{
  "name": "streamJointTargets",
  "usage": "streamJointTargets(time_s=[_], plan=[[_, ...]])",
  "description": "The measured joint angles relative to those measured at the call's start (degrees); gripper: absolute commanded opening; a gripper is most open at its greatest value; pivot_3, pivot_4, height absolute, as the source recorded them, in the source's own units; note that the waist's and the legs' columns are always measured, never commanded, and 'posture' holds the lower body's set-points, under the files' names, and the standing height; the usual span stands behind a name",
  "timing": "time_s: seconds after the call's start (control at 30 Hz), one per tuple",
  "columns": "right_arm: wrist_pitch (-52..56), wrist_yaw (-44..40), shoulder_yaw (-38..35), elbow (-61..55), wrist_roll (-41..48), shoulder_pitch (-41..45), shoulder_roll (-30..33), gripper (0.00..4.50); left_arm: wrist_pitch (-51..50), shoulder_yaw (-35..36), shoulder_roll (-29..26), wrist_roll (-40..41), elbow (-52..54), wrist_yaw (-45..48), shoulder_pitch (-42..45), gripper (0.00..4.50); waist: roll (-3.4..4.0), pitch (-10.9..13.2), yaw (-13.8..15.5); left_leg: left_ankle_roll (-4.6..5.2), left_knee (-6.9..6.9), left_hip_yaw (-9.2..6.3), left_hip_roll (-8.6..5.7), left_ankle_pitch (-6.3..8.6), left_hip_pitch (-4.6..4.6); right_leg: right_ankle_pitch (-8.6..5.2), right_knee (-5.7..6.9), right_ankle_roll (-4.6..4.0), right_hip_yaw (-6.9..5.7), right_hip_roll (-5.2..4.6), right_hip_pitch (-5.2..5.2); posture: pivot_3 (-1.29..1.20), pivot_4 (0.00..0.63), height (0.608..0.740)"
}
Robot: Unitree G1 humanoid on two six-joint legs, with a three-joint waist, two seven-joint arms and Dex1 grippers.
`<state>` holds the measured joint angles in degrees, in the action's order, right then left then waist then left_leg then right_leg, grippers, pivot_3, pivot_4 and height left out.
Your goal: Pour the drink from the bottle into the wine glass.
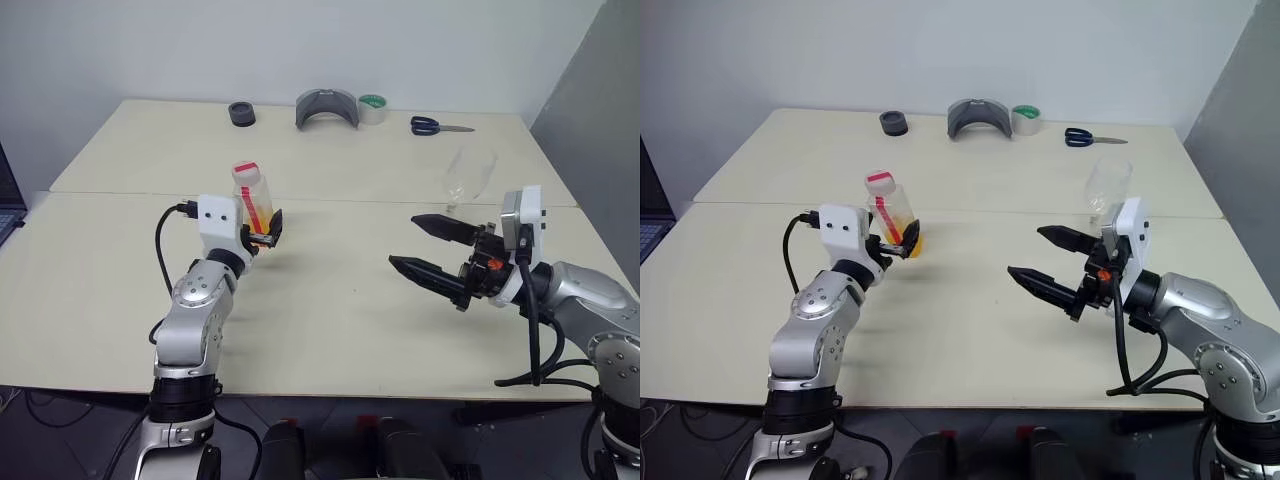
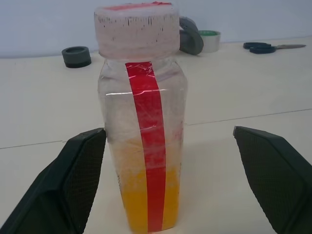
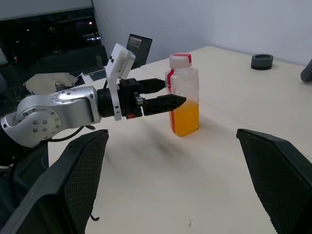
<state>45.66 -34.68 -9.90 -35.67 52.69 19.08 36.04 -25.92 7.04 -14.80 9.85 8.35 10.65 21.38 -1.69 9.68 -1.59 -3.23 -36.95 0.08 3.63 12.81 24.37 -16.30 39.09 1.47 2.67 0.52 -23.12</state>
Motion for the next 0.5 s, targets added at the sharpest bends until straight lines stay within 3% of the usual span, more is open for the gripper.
streamJointTargets(time_s=[0.5], plan=[[0.3, 2.84, 0.8, -0.27, 0.44, 2.38, 0.0, 4.49, 6.66, 0.01, -0.05, -0.37, -9.2, 0.27, 5.52, 4.5, -0.01, 0.0, 0.1, 0.0, 0.0, -0.01, -0.01, 0.0, 0.03, 0.0, -0.01, 0.0, -0.03, -0.01, 0.0, 0.0, 0.15, 0.74]])
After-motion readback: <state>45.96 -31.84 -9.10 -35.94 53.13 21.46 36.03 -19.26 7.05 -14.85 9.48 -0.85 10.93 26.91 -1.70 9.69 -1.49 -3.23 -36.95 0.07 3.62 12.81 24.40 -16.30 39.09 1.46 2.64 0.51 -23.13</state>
